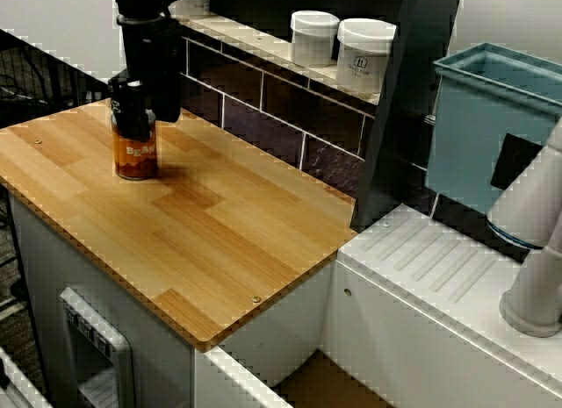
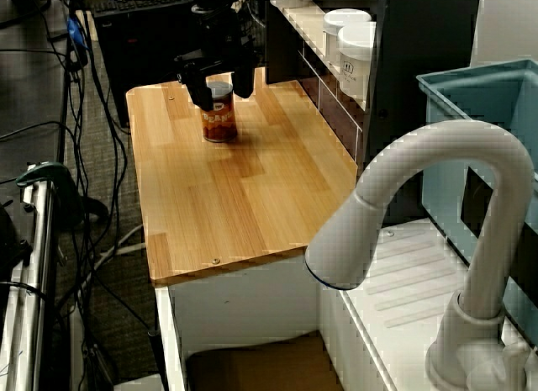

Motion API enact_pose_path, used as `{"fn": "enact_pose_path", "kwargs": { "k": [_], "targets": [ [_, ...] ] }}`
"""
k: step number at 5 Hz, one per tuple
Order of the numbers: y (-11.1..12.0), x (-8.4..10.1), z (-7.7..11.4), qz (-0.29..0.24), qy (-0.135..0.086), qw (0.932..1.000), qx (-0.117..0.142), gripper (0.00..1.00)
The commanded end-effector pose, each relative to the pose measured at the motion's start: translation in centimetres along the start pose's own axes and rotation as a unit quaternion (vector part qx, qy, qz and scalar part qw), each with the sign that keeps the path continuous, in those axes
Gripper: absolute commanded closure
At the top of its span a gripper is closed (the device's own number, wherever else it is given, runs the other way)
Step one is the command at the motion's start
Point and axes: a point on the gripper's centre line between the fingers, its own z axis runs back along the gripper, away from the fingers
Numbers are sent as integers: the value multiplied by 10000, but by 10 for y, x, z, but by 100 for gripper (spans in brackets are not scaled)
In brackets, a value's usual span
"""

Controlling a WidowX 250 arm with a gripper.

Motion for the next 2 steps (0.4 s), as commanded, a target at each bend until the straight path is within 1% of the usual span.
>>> {"fn": "enact_pose_path", "kwargs": {
  "k": [1,2],
  "targets": [
    [-12,2,35,131,-266,9995,88,0],
    [-9,-6,50,652,-493,9966,99,0]
  ]
}}
